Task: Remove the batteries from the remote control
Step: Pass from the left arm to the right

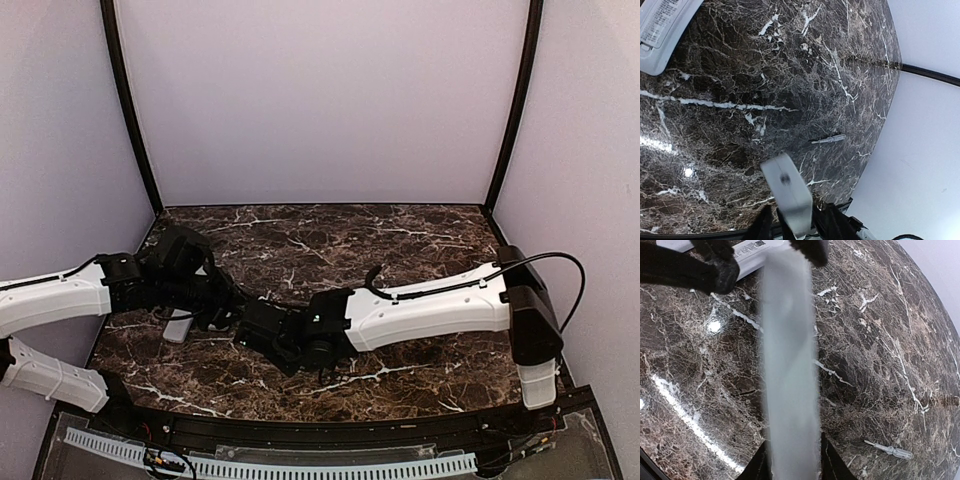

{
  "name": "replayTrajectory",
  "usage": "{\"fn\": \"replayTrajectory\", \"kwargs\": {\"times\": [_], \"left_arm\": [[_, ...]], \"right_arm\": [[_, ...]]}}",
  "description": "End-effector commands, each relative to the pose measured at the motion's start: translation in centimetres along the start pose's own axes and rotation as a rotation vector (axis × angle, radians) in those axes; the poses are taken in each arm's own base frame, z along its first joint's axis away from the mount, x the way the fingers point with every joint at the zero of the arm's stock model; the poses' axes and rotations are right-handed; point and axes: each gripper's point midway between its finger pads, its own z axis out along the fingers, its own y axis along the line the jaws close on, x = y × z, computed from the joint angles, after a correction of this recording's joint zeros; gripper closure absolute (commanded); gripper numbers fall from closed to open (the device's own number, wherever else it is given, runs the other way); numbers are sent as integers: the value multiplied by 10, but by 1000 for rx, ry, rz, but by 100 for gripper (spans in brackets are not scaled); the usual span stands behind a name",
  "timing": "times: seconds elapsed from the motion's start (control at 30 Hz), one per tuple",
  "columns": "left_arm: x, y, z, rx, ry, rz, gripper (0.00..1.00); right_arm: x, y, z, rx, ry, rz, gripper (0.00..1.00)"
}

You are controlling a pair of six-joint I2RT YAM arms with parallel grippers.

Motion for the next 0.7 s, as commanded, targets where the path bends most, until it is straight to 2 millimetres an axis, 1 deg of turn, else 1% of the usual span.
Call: {"fn": "replayTrajectory", "kwargs": {"times": [0.0,0.03,0.07,0.1,0.17,0.2,0.27,0.33,0.43,0.47,0.53,0.57,0.6,0.63,0.67], "left_arm": [[0,14,-2,-28,-4,1,55],[-1,14,-3,-25,-9,3,46],[-2,15,-4,-28,-11,10,42],[-3,15,-6,-29,-20,12,35],[-7,16,-10,-28,-39,23,27],[-10,14,-14,-21,-54,36,24],[-15,15,-21,-21,-83,52,14],[-21,18,-28,-27,-117,67,8],[-29,25,-36,-29,-166,123,5],[-32,26,-40,-15,-186,144,4],[-33,21,-46,30,-205,221,4],[-33,11,-49,73,-216,291,4],[-31,2,-54,128,-219,330,4],[-30,-3,-56,149,-225,405,4],[-26,-13,-62,200,-222,444,4]], "right_arm": [[0,-9,2,15,-4,66,95],[0,-8,2,2,-5,77,97],[-1,-7,1,-13,-8,89,98],[-1,-7,0,-30,-9,103,98],[0,-4,0,-81,-7,136,100],[-3,-5,-2,-109,-15,161,100],[-8,-5,-4,-176,-32,210,100],[-11,-7,-6,-243,-45,261,100],[-17,-11,-12,-364,-75,333,100],[-20,-15,-14,-407,-87,361,100],[-22,-19,-20,-505,-100,407,100],[-22,-22,-22,-545,-107,429,100],[-24,-22,-28,-610,-117,444,100],[-25,-24,-34,-669,-132,457,100],[-23,-25,-39,-724,-141,466,100]]}}
